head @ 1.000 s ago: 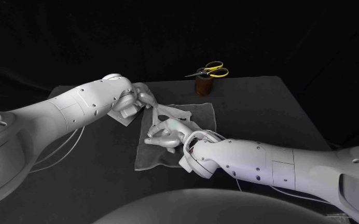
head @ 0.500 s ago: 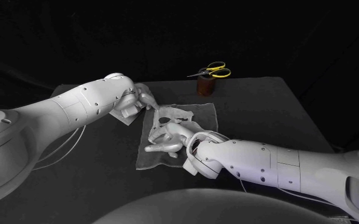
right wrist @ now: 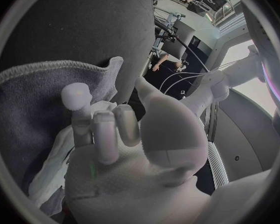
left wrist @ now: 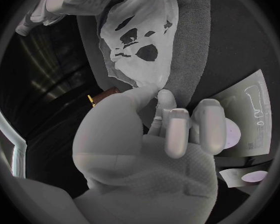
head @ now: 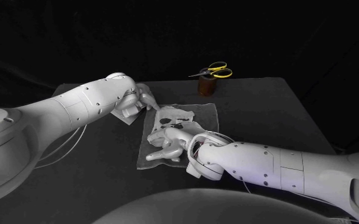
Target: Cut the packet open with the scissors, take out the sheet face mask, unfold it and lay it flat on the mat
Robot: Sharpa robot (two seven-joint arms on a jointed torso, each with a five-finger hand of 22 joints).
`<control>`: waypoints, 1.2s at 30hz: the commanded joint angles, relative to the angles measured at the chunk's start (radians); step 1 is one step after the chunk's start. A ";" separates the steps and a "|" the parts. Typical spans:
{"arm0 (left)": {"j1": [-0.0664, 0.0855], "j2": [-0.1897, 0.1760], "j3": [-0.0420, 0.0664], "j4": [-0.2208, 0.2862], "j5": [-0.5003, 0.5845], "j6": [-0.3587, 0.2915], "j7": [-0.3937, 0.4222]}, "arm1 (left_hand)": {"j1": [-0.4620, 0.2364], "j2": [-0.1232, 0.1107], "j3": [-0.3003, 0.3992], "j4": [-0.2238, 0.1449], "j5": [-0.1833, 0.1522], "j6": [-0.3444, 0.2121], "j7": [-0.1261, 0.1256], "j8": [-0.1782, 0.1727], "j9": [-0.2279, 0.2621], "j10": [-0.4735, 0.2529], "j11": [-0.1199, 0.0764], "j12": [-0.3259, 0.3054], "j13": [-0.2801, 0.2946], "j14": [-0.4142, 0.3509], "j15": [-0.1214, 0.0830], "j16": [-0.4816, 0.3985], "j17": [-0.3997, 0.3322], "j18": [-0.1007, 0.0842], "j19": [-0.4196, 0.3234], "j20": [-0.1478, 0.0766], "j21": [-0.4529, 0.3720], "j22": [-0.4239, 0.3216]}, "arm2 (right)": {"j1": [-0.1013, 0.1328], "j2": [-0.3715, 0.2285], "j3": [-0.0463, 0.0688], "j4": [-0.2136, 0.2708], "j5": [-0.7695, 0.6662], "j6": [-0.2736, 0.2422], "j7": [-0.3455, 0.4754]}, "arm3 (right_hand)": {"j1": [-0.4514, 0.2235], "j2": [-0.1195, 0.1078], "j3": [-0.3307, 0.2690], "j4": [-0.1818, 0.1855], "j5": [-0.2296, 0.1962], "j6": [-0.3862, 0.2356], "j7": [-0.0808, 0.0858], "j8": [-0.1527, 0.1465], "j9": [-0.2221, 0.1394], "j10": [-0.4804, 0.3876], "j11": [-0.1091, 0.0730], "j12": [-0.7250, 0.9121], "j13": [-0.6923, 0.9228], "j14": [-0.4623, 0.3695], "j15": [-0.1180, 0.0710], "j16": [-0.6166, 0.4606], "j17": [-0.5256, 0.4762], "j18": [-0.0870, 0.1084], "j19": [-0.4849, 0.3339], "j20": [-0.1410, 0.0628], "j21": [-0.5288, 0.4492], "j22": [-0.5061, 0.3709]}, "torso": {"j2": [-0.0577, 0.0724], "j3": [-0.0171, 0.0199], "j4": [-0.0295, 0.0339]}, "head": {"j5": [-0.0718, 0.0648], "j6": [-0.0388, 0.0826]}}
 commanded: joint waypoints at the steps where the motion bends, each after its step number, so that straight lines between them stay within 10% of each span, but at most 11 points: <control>1: 0.001 0.000 0.001 0.002 -0.011 -0.027 0.001 | 0.017 0.028 0.018 0.003 -0.001 0.031 -0.008 0.013 0.000 -0.006 -0.006 0.007 0.001 0.082 -0.002 -0.002 0.196 -0.008 0.001 0.005 -0.001 0.050 | -0.001 0.000 0.000 0.004 -0.145 0.072 -0.048 | 0.007 0.004 -0.007 0.000 -0.002 -0.013 -0.003 -0.006 -0.005 0.015 -0.010 0.004 0.087 0.079 -0.007 0.005 0.182 0.006 0.002 -0.007 0.008 0.077 | 0.000 -0.0001 0.0001 | 0.003 0.000; 15: 0.001 0.005 0.001 -0.001 -0.045 -0.113 0.024 | 0.054 0.052 0.041 -0.015 -0.001 0.089 -0.025 0.034 0.001 0.003 -0.022 0.017 0.006 0.084 -0.016 0.000 0.201 -0.009 0.004 -0.008 0.003 0.055 | -0.003 0.000 0.001 0.017 -0.341 0.098 -0.082 | 0.008 0.011 -0.040 0.010 -0.002 -0.055 -0.011 -0.020 -0.018 0.015 -0.016 -0.002 0.081 0.080 -0.012 0.004 0.181 0.004 0.007 -0.012 0.013 0.078 | 0.000 0.0007 -0.0003 | 0.007 0.000; 28: 0.001 0.000 0.001 0.010 -0.071 -0.147 0.032 | 0.043 0.011 0.021 -0.022 -0.001 0.068 -0.015 0.017 -0.011 -0.014 -0.015 0.007 -0.021 0.084 -0.012 0.000 0.200 -0.009 0.002 -0.009 0.000 0.051 | -0.009 -0.001 0.001 0.040 -0.582 0.080 -0.087 | 0.034 0.037 -0.080 0.019 0.002 -0.062 -0.056 -0.023 -0.021 0.027 -0.052 0.008 0.086 0.088 -0.041 0.015 0.202 -0.004 0.029 -0.021 0.057 0.091 | 0.000 -0.0002 -0.0005 | 0.017 0.000; 36: 0.001 -0.012 0.001 0.020 -0.028 -0.185 0.059 | 0.033 0.005 0.015 -0.011 -0.001 0.062 -0.009 0.013 -0.016 -0.080 -0.009 -0.047 -0.111 0.074 -0.007 -0.010 0.173 -0.002 -0.016 -0.004 -0.019 0.026 | -0.009 -0.008 0.001 0.058 -0.682 0.043 -0.094 | 0.062 0.058 -0.091 0.017 0.011 -0.009 -0.048 -0.007 -0.004 0.033 -0.049 0.007 0.085 0.090 -0.041 0.015 0.203 -0.005 0.035 -0.022 0.061 0.092 | 0.000 -0.0005 -0.0006 | 0.017 0.000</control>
